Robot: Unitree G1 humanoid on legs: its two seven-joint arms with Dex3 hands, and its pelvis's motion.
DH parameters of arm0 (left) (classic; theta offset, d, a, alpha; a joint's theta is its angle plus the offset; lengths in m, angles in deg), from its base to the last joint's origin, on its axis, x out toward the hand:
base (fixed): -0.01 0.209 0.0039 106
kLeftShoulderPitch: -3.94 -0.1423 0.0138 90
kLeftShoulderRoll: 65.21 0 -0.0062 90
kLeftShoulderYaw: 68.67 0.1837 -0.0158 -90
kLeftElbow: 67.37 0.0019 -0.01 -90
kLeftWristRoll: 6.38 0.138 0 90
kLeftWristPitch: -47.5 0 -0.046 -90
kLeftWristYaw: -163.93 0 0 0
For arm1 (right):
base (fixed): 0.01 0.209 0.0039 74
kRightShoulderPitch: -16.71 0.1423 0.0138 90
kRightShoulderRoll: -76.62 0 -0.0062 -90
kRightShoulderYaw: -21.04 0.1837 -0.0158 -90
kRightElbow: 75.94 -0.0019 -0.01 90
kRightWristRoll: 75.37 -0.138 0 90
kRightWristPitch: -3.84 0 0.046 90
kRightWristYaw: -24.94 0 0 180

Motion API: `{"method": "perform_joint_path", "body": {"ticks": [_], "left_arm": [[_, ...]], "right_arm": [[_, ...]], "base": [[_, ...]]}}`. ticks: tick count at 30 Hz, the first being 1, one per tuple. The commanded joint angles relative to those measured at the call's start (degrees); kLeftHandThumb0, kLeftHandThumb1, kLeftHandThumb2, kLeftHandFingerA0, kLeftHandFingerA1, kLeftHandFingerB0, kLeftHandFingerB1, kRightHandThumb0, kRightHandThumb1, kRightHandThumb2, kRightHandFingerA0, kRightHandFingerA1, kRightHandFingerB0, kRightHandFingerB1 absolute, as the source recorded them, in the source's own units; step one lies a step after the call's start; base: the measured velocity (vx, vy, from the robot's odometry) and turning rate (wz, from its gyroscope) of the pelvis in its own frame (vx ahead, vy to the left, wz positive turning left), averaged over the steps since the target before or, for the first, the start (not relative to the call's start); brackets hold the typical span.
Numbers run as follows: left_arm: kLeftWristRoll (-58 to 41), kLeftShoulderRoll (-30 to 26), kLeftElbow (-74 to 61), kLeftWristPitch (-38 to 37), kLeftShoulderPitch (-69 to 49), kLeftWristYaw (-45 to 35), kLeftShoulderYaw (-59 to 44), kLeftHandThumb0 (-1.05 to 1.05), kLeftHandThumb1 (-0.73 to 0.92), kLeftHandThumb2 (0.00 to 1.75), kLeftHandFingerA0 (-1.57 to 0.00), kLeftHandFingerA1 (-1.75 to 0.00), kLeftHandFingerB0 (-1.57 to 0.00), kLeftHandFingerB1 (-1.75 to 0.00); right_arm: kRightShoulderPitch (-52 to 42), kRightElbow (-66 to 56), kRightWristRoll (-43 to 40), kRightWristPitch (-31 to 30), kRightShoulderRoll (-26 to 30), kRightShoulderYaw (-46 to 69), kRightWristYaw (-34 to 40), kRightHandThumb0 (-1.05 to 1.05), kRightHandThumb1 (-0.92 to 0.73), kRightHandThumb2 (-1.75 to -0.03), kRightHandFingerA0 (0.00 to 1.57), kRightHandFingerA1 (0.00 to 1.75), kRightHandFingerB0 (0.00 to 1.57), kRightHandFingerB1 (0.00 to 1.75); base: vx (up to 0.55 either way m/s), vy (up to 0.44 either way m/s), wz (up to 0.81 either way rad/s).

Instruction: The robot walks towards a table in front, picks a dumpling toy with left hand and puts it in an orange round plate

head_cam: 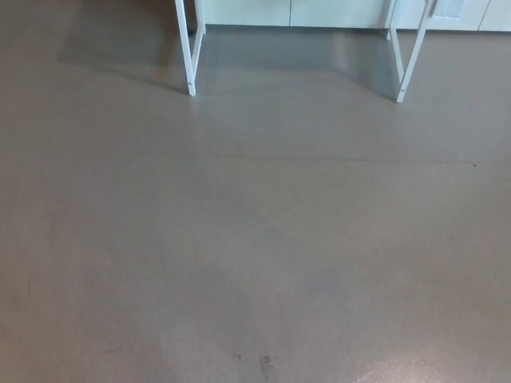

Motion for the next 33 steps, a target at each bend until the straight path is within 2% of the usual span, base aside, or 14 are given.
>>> {"method": "perform_joint_path", "body": {"ticks": [1, 2, 3, 5, 6, 7, 8, 12, 13, 14, 22, 30, 32, 33], "left_arm": [[1.4, -1.6, 1.8, -2.0, -0.9, 2.2, 1.3, -0.32, 0.62, 0.59, -0.76, -0.68, -0.31, -0.31], [1.4, -1.6, 1.9, -1.7, -0.8, 2.3, 1.3, -0.32, 0.62, 0.59, -0.76, -0.68, -0.31, -0.31], [1.3, -1.6, 2.1, -2.0, -0.8, 2.3, 1.4, -0.29, 0.61, 0.58, -0.77, -0.65, -0.31, -0.32], [1.8, -1.9, 2.4, -1.6, -0.4, 2.4, 1.8, -0.31, 0.62, 0.59, -0.80, -0.69, -0.29, -0.31], [1.5, -1.9, 2.5, -1.7, -0.3, 2.2, 1.7, -0.30, 0.62, 0.58, -0.78, -0.69, -0.31, -0.32], [1.1, -1.9, 2.6, -1.9, -0.3, 2.0, 1.4, -0.30, 0.62, 0.58, -0.78, -0.69, -0.31, -0.32], [1.3, -2.0, 2.7, -2.1, -0.4, 2.2, 1.6, -0.31, 0.62, 0.59, -0.79, -0.70, -0.32, -0.32], [1.6, -2.2, 2.5, -2.7, -0.8, 2.2, 2.0, -0.32, 0.61, 0.58, -0.77, -0.65, -0.32, -0.32], [1.6, -2.2, 2.3, -2.8, -0.8, 2.4, 2.0, -0.31, 0.60, 0.58, -0.78, -0.72, -0.34, -0.32], [1.8, -2.2, 2.3, -2.7, -0.7, 2.6, 2.2, -0.32, 0.61, 0.58, -0.77, -0.71, -0.32, -0.32], [2.3, -2.2, 2.1, -2.6, 0.2, 3.0, 3.7, -0.34, 0.62, 0.59, -0.77, -0.65, -0.31, -0.31], [2.8, -2.0, 2.1, -4.3, 1.0, 3.8, 5.0, -0.32, 0.61, 0.58, -0.72, -0.70, -0.34, -0.32], [3.2, -2.0, 2.1, -4.4, 1.3, 4.4, 5.6, -0.32, 0.61, 0.58, -0.71, -0.73, -0.35, -0.32], [3.4, -1.9, 2.1, -4.4, 1.3, 4.6, 5.8, -0.32, 0.60, 0.58, -0.68, -0.81, -0.35, -0.32]], "right_arm": [[-0.7, 3.2, 0.2, 3.1, 0.0, -0.1, 1.0, -0.31, -0.51, -0.96, 0.59, 0.67, 0.10, 0.46], [-0.6, 3.4, 0.3, 3.0, 0.0, -0.1, 1.0, -0.31, -0.51, -0.96, 0.59, 0.67, 0.10, 0.46], [-0.6, 4.1, 0.0, 3.5, 0.0, 0.2, 1.0, -0.41, -0.71, -0.61, 0.70, 0.45, 0.26, 0.29], [-0.8, 4.3, -0.4, 4.7, 0.2, 0.5, 0.2, -0.41, -0.72, -0.61, 0.69, 0.44, 0.27, 0.29], [-0.9, 4.2, -0.6, 4.9, 0.2, 0.7, -0.4, -0.31, -0.52, -0.97, 0.58, 0.67, 0.09, 0.46], [-0.9, 4.1, -1.0, 5.1, 0.4, 1.0, -1.2, -0.31, -0.52, -0.97, 0.58, 0.67, 0.09, 0.46], [-1.1, 4.2, -0.9, 5.2, 0.3, 0.9, -1.2, -0.42, -0.72, -0.61, 0.69, 0.44, 0.27, 0.29], [-0.6, 5.7, -0.6, 4.3, -0.2, 0.8, -0.9, -0.41, -0.71, -0.62, 0.70, 0.45, 0.27, 0.30], [-0.2, 5.8, -0.6, 4.0, -0.3, 0.8, -1.0, -0.28, -0.51, -0.97, 0.63, 0.69, 0.15, 0.48], [0.0, 5.9, -0.5, 3.9, -0.3, 0.8, -1.1, -0.40, -0.72, -0.62, 0.72, 0.45, 0.28, 0.30], [0.5, 5.8, -0.7, 3.9, 0.0, 0.8, -2.4, -0.42, -0.72, -0.62, 0.69, 0.44, 0.26, 0.29], [1.9, 5.6, -0.6, 3.0, -0.2, 0.7, -2.5, -0.42, -0.72, -0.61, 0.69, 0.43, 0.29, 0.30], [2.0, 5.4, -0.6, 3.0, -0.3, 0.7, -2.5, -0.43, -0.72, -0.61, 0.67, 0.43, 0.28, 0.29], [2.1, 5.5, -0.6, 3.0, -0.2, 0.6, -2.6, -0.43, -0.72, -0.61, 0.67, 0.43, 0.28, 0.29]], "base": [[0.00, 0.000, 0.00], [-0.03, -0.094, 0.00], [0.05, -0.019, 0.23], [0.02, -0.009, 0.04], [0.00, 0.000, 0.00], [0.01, 0.021, -0.07], [0.00, 0.000, 0.00], [0.14, 0.162, -0.10], [0.25, 0.284, -0.15], [0.25, 0.311, -0.18], [0.26, 0.162, -0.06], [0.30, -0.100, 0.13], [0.30, -0.216, 0.49], [0.24, -0.180, 0.25]]}}
